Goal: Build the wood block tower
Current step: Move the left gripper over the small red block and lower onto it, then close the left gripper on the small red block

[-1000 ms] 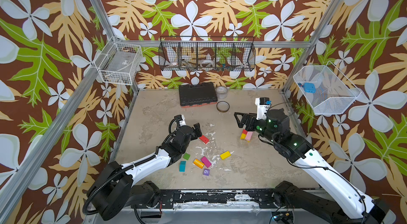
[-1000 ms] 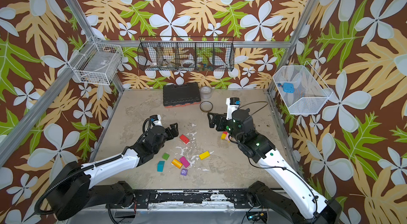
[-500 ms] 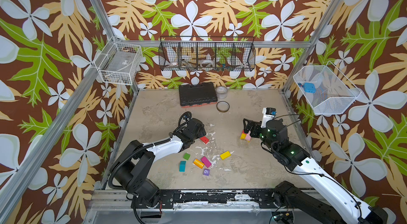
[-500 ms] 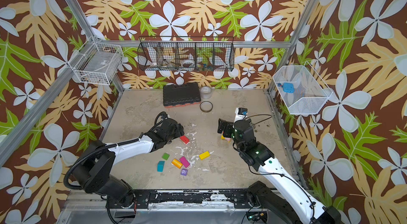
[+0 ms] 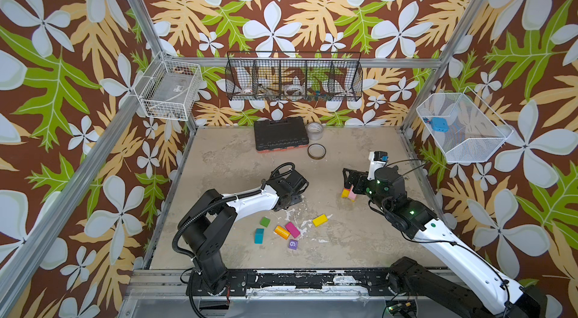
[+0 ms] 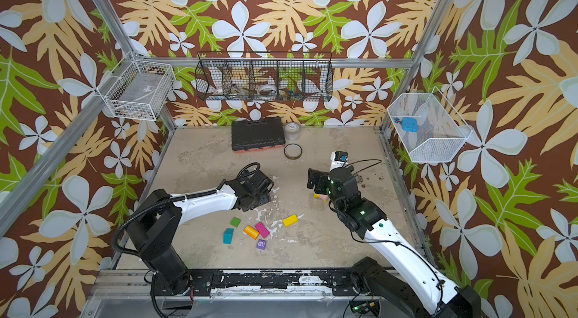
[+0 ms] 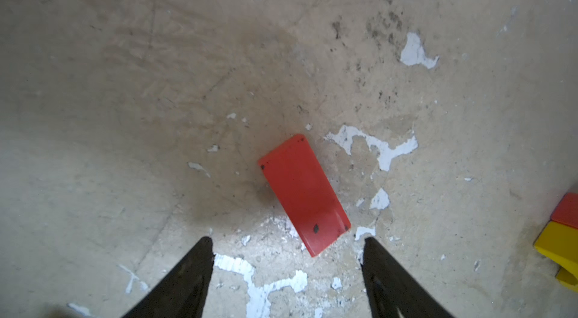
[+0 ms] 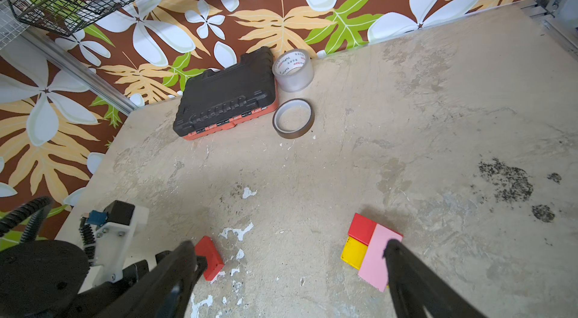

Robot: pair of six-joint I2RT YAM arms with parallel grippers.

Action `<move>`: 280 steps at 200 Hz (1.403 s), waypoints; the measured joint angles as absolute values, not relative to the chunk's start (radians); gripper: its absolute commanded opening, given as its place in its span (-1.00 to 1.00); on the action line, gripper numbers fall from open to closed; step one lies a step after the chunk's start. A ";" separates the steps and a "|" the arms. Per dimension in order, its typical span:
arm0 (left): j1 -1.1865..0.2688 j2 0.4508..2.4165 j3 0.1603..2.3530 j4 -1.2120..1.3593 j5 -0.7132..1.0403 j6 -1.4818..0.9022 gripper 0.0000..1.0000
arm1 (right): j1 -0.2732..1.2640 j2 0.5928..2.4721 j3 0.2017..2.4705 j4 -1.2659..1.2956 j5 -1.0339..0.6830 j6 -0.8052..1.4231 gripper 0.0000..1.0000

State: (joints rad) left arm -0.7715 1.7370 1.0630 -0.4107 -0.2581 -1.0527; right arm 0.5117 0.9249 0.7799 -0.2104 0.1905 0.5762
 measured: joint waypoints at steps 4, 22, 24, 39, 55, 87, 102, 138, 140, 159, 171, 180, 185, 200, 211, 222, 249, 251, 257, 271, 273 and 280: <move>-0.771 1.745 1.068 -0.416 -0.259 -1.053 0.54 | 0.512 0.924 0.780 -0.210 0.191 0.576 0.88; -0.769 1.790 1.108 -0.448 -0.271 -1.052 0.53 | 0.512 0.921 0.780 -0.211 0.191 0.576 0.88; -0.769 1.796 1.113 -0.451 -0.273 -1.051 0.53 | 0.512 0.921 0.780 -0.211 0.191 0.576 0.88; -0.770 1.836 1.155 -0.478 -0.290 -1.045 0.54 | 0.512 0.920 0.780 -0.210 0.191 0.576 0.88; -0.770 1.877 1.193 -0.505 -0.310 -1.043 0.54 | 0.512 0.923 0.782 -0.212 0.190 0.576 0.87; -0.770 1.938 1.250 -0.548 -0.342 -1.022 0.53 | 0.512 0.926 0.786 -0.213 0.187 0.576 0.87; -0.772 1.950 1.259 -0.556 -0.360 -1.018 0.49 | 0.512 0.925 0.788 -0.214 0.187 0.576 0.87; -0.772 1.951 1.261 -0.567 -0.366 -1.015 0.14 | 0.512 0.916 0.788 -0.215 0.187 0.576 0.86; -0.772 1.951 1.261 -0.567 -0.365 -1.015 0.12 | 0.512 0.916 0.788 -0.215 0.187 0.576 0.86; -0.771 1.946 1.255 -0.566 -0.365 -1.012 0.02 | 0.512 0.916 0.788 -0.216 0.187 0.576 0.85; -0.771 1.941 1.248 -0.562 -0.361 -1.007 -0.02 | 0.512 0.915 0.788 -0.216 0.187 0.576 0.86; -0.771 1.938 1.244 -0.558 -0.358 -1.007 -0.03 | 0.512 0.913 0.788 -0.217 0.189 0.576 0.85; -0.771 1.936 1.242 -0.557 -0.357 -1.006 -0.05 | 0.512 0.912 0.788 -0.217 0.190 0.576 0.86; -0.771 1.932 1.236 -0.554 -0.351 -0.998 -0.16 | 0.512 0.908 0.788 -0.217 0.191 0.576 0.85; -0.771 1.929 1.231 -0.549 -0.348 -0.992 -0.23 | 0.512 0.908 0.788 -0.217 0.191 0.576 0.86; -0.771 1.927 1.229 -0.545 -0.342 -0.990 -0.26 | 0.512 0.907 0.787 -0.218 0.191 0.576 0.85; -0.771 1.926 1.228 -0.533 -0.336 -0.987 -0.30 | 0.512 0.907 0.787 -0.217 0.191 0.576 0.85; -0.771 1.926 1.228 -0.533 -0.336 -0.986 -0.30 | 0.512 0.907 0.787 -0.217 0.191 0.576 0.85; -0.771 1.926 1.228 -0.533 -0.336 -0.984 -0.30 | 0.512 0.907 0.787 -0.218 0.191 0.576 0.85; -0.771 1.926 1.228 -0.532 -0.336 -0.984 -0.31 | 0.512 0.906 0.787 -0.218 0.191 0.576 0.85; -0.771 1.926 1.228 -0.532 -0.336 -0.984 -0.31 | 0.512 0.906 0.787 -0.218 0.191 0.576 0.85; -0.771 1.924 1.228 -0.531 -0.335 -0.984 -0.36 | 0.512 0.905 0.787 -0.218 0.191 0.576 0.85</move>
